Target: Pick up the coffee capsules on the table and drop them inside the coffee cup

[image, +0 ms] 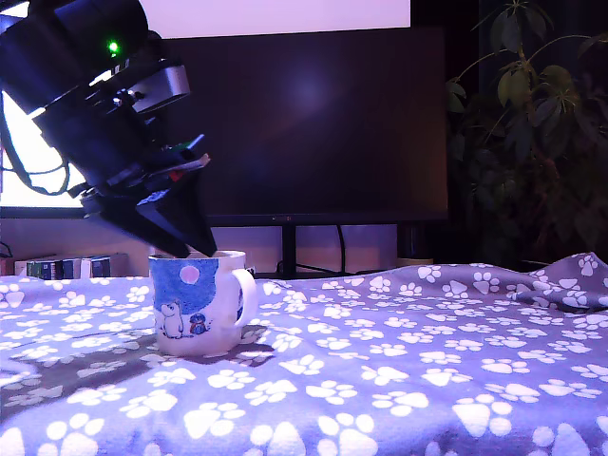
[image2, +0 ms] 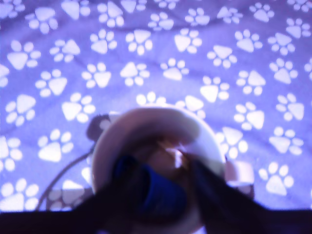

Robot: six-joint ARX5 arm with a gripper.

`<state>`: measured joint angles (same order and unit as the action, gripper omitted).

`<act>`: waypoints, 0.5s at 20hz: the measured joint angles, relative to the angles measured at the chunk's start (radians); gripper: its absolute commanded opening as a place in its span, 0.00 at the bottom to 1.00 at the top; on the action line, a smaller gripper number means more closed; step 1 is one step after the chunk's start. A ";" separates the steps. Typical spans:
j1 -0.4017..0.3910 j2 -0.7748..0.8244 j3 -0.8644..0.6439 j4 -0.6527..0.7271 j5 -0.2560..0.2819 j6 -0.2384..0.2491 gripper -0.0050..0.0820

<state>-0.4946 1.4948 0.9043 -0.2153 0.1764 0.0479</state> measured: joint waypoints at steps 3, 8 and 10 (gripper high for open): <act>0.000 0.000 0.003 0.015 0.014 0.000 0.04; 0.000 -0.021 0.003 0.048 0.051 0.000 0.04; 0.000 -0.059 0.003 0.059 0.050 0.000 0.04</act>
<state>-0.4946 1.4361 0.9077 -0.1566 0.2268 0.0479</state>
